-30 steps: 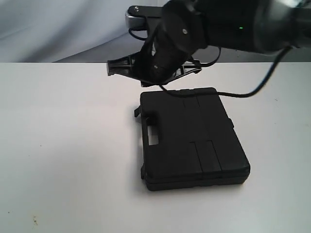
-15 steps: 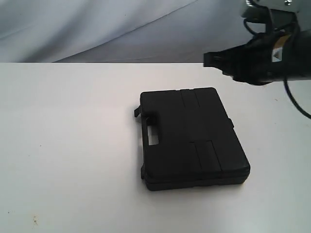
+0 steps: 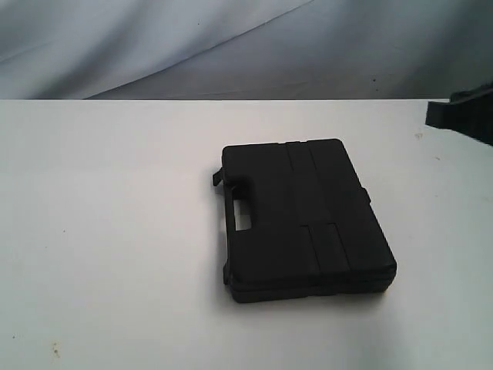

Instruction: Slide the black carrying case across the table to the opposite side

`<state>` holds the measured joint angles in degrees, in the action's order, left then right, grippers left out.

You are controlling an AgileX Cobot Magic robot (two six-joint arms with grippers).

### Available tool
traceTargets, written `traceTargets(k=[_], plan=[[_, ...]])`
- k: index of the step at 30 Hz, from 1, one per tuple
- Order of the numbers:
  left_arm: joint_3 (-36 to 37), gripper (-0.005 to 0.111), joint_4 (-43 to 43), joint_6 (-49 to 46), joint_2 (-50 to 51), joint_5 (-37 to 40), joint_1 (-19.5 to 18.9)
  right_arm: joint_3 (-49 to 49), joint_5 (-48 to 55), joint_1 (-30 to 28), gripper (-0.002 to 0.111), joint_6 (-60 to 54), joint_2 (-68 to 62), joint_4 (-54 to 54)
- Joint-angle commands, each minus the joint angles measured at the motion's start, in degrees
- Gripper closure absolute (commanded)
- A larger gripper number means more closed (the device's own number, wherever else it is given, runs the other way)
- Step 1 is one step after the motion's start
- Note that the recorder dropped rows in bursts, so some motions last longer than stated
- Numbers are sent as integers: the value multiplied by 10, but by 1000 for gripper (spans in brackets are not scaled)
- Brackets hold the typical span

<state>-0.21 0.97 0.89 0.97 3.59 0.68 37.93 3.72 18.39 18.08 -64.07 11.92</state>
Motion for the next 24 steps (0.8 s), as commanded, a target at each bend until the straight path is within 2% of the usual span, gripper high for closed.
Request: traceTargets(k=[1,14,20,24], plan=[[2,107,0,6,-3,-5,0,-38,-34,-33,108,-14,50,8],[2,107,0,6,-3,-5,0,-170,-122,-119,108,-32,218,22],[2,107,0,6,-3,-5,0,-240,-138,-132,108,-38,296,22],[2,107,0,6,-3,-5,0,-288,-195,-132,108,-50,347,22]])
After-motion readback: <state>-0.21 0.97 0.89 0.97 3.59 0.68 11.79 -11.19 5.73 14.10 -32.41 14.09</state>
